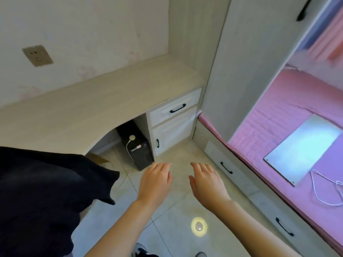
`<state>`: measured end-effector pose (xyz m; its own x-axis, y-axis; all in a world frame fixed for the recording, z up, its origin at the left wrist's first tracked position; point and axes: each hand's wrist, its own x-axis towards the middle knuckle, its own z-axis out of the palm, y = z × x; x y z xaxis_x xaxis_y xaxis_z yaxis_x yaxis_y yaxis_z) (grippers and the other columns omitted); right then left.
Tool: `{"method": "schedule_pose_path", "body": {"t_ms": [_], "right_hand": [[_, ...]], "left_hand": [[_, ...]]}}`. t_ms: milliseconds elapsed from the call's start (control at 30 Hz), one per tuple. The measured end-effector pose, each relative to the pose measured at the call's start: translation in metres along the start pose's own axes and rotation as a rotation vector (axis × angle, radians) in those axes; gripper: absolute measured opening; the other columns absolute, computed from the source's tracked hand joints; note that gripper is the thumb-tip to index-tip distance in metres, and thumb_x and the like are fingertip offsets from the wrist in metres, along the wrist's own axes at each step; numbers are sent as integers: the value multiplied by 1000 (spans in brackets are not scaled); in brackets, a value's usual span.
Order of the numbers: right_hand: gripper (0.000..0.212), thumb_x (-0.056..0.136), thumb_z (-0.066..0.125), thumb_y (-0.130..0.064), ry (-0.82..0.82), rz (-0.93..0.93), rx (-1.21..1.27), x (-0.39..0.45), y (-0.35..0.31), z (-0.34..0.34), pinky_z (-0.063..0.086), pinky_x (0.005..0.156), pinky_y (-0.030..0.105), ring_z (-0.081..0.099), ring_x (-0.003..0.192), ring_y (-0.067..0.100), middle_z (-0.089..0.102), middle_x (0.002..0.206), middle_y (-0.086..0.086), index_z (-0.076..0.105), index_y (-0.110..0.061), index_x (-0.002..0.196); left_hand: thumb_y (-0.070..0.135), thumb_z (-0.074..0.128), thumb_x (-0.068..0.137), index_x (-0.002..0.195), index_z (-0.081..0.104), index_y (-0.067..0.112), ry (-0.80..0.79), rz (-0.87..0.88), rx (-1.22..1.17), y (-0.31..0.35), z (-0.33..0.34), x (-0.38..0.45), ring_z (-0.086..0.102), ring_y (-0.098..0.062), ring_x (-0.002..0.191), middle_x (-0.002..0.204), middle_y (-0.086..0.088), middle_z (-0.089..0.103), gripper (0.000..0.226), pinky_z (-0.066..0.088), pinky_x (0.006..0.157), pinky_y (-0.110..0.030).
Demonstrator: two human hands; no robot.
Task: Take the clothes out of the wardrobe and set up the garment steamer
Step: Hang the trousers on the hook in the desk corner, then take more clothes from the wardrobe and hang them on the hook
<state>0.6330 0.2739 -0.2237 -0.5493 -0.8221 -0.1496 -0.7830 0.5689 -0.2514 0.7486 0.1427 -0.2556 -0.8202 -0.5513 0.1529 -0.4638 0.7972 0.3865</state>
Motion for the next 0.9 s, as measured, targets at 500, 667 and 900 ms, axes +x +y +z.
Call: {"method": "schedule_pose_path", "body": {"t_ms": [500, 667, 900], "right_hand": [[39, 96, 44, -27, 143, 355, 43, -113, 230, -37, 37, 102, 34, 47, 122, 27, 55, 127, 5, 44, -12, 132], [30, 89, 54, -21, 180, 438, 17, -114, 281, -47, 46, 87, 39, 57, 103, 34, 62, 108, 10, 55, -7, 116], [44, 80, 66, -15, 256, 449, -84, -63, 358, -75, 52, 88, 44, 58, 107, 38, 63, 113, 15, 56, -2, 120]], "left_hand": [[21, 53, 90, 112, 64, 16, -134, 297, -51, 226, 111, 46, 60, -19, 89, 92, 5, 68, 25, 52, 65, -33], [22, 57, 88, 109, 64, 18, -179, 379, -18, 265, 132, 74, 60, -19, 87, 91, 5, 66, 23, 52, 65, -34], [18, 66, 83, 123, 61, 11, -91, 499, -22, 316, 157, 159, 60, -21, 112, 122, -4, 65, 41, 49, 94, -34]]}}
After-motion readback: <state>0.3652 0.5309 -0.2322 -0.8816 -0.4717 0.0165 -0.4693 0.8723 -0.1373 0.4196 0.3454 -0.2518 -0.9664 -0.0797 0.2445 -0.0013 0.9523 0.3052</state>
